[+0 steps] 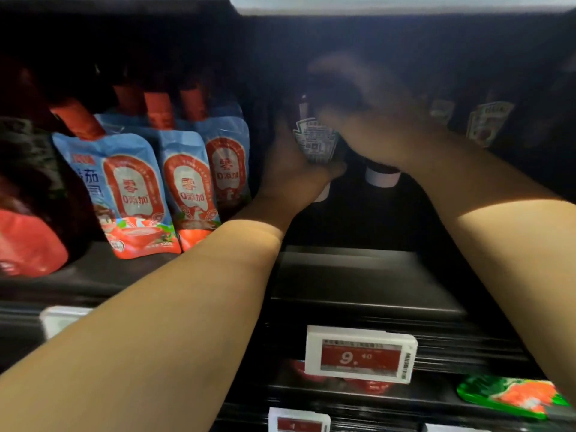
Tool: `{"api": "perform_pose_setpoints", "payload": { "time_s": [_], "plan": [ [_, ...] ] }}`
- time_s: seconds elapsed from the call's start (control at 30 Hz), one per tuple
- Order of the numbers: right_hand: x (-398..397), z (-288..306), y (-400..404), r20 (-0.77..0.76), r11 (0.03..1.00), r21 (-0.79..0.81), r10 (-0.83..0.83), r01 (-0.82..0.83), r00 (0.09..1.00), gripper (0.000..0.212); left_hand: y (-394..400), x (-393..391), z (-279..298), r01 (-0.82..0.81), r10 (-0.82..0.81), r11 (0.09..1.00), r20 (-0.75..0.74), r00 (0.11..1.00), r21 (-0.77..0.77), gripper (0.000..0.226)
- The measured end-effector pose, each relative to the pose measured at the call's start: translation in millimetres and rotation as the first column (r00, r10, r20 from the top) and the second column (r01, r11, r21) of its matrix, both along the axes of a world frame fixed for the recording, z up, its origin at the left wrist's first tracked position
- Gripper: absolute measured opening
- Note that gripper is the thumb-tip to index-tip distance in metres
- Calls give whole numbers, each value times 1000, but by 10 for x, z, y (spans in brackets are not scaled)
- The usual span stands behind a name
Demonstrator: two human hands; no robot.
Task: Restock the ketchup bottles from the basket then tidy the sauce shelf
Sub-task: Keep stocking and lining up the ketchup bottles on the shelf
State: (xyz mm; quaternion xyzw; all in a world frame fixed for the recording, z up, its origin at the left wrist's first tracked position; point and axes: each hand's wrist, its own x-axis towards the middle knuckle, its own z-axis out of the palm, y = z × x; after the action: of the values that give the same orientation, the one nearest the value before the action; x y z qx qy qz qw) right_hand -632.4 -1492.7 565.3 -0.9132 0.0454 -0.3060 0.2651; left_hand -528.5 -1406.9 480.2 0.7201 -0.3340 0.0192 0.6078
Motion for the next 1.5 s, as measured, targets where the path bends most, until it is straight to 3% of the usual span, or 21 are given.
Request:
{"api": "perform_pose_setpoints", "payload": {
  "time_s": [0.07, 0.23, 0.4, 0.5, 0.6, 0.7, 0.8, 0.87, 1.0, 1.2, 1.43, 1.5],
  "plan": [
    [114, 29, -22, -15, 995, 95, 35, -33, 999, 41, 8, -12, 11, 26, -26, 1000, 2, 1000, 2, 105],
    [296, -184, -37, 199, 948, 310, 13, -76, 980, 40, -19, -51, 4, 48, -47, 999, 18, 999, -22, 104],
    [313, -274, -81, 258, 944, 317, -176, 88, 950, 60, -41, -112, 29, -61, 58, 998, 121, 991, 20, 111],
    [310, -334, -36, 284, 941, 313, -225, 132, 932, 57, -31, -162, 38, -93, 78, 994, 204, 976, 64, 111],
    [298, -356, 10, 274, 926, 373, -175, 63, 946, 44, -9, -156, 64, -106, 94, 992, 170, 981, 65, 95],
    [299, -331, -17, 288, 838, 544, -138, -43, 948, 23, 18, -135, 83, -109, 100, 991, 109, 989, 76, 83],
    [303, -359, -92, 300, 719, 680, -93, -144, 950, 45, 42, -124, 84, -118, 115, 992, 63, 991, 52, 86],
    [310, -422, -108, 281, 724, 677, -86, -134, 956, 60, 48, -115, 89, -107, 106, 993, 37, 994, 40, 86],
    [346, -595, -118, 189, 835, 548, -76, -41, 979, 70, 40, -95, 65, -55, 54, 998, 30, 998, 12, 78],
    [412, -737, -195, 110, 911, 410, -96, 42, 989, 49, -5, -6, 2, -131, 129, 991, 76, 989, 20, 66],
    [516, -769, -173, 165, 902, 422, -175, 91, 971, 41, -72, 67, -36, -213, 199, 969, 115, 973, 124, 70],
    [530, -768, -160, 164, 892, 445, -174, 84, 971, 38, -81, 91, -45, -255, 235, 953, 132, 963, 163, 61]
  ]
}}
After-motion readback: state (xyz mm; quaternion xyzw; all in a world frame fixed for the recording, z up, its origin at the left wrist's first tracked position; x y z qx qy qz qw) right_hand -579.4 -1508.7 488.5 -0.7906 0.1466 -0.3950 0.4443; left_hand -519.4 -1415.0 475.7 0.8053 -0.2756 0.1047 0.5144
